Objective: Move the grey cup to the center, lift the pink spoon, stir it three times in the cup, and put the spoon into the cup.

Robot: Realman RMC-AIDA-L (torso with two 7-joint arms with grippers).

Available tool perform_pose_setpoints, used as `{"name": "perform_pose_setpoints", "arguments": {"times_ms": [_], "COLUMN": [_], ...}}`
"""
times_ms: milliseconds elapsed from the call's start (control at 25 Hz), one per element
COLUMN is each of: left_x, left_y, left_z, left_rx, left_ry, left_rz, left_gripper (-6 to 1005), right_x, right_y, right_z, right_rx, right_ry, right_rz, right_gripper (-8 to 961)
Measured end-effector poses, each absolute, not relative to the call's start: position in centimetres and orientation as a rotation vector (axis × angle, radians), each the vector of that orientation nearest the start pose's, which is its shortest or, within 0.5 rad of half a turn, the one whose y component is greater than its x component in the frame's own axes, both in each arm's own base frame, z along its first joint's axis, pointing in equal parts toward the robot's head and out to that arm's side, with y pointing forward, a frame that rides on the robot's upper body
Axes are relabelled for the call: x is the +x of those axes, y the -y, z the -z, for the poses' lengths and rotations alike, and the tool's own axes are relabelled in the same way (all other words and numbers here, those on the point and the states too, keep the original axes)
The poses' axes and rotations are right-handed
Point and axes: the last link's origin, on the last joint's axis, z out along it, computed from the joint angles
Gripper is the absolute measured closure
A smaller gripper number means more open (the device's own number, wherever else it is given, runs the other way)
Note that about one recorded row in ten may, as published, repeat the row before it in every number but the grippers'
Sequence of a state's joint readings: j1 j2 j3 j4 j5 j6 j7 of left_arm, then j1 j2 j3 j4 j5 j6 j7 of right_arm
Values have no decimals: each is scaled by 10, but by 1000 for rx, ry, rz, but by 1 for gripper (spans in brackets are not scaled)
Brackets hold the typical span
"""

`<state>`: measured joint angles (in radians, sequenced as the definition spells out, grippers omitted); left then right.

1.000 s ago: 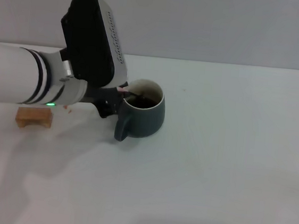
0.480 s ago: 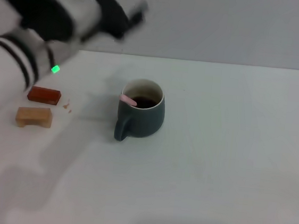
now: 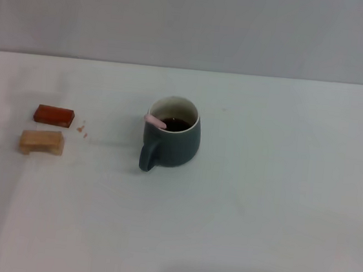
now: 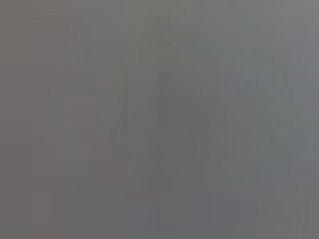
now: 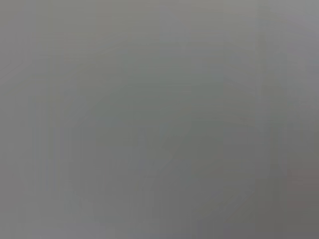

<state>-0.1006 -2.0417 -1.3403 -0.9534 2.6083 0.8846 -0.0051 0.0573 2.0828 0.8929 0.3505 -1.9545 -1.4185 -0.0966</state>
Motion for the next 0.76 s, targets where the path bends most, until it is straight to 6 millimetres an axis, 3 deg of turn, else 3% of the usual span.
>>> {"name": "perform_pose_setpoints", "arguments": {"times_ms": [40,200,320,760], "left_x": [-275,-335,-349,-358], "left_y": [-335,-326,-321,-312], "left_z": [-69,-53,-48,-44], "left_rx": [-1302,-1295,-1301,-1291], "left_ry": [479,583,587,550], "left_rz": [897,738,691,655], "left_gripper": [171,165,163,162], "right_x": [396,396,395,394], "right_y": [-207,-205,-205,-207], "right_z": [-36,-38,-39,-39], "right_rx": [-1033,-1024,-1022,-1025], "right_ry": [-568,-555,-551,-545], "right_rz": [-522,-525,-527,-533], "right_gripper": [954,954,954,954]}}
